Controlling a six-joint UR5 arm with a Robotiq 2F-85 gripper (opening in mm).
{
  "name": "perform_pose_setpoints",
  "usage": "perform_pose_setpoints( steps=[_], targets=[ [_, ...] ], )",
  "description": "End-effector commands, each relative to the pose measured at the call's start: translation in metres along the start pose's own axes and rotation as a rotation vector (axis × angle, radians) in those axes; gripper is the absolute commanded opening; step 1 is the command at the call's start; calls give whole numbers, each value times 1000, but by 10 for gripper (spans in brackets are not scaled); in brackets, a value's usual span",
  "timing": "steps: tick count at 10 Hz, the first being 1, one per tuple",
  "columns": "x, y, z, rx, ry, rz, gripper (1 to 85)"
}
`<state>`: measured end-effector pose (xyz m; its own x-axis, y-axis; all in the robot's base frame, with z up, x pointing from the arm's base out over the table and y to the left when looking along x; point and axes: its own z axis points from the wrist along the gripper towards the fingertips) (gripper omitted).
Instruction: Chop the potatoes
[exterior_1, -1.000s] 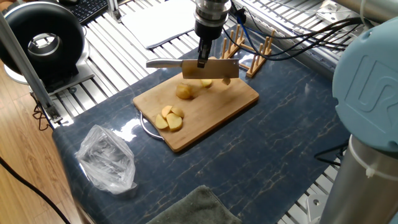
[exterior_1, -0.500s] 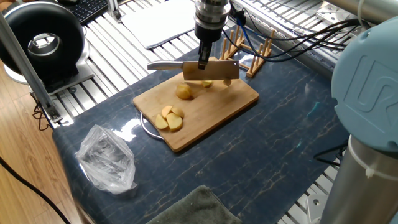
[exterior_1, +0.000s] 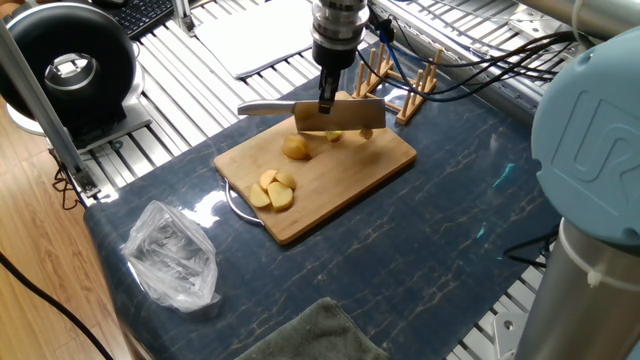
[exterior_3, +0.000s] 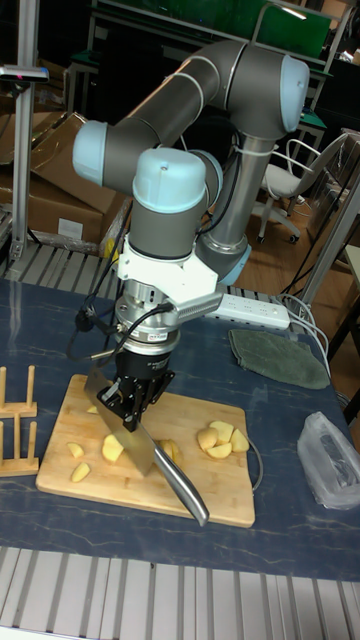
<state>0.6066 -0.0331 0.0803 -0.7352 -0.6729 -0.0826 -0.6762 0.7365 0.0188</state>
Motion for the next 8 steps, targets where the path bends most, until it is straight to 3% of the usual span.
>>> perform_pose_setpoints(
  steps=[1, 4, 8],
  targets=[
    [-1, 1, -2, -6, 8, 9, 10],
    [0, 1, -7, -5, 21, 17, 10],
    [-3, 4, -21, 7, 70, 37, 10]
  ],
)
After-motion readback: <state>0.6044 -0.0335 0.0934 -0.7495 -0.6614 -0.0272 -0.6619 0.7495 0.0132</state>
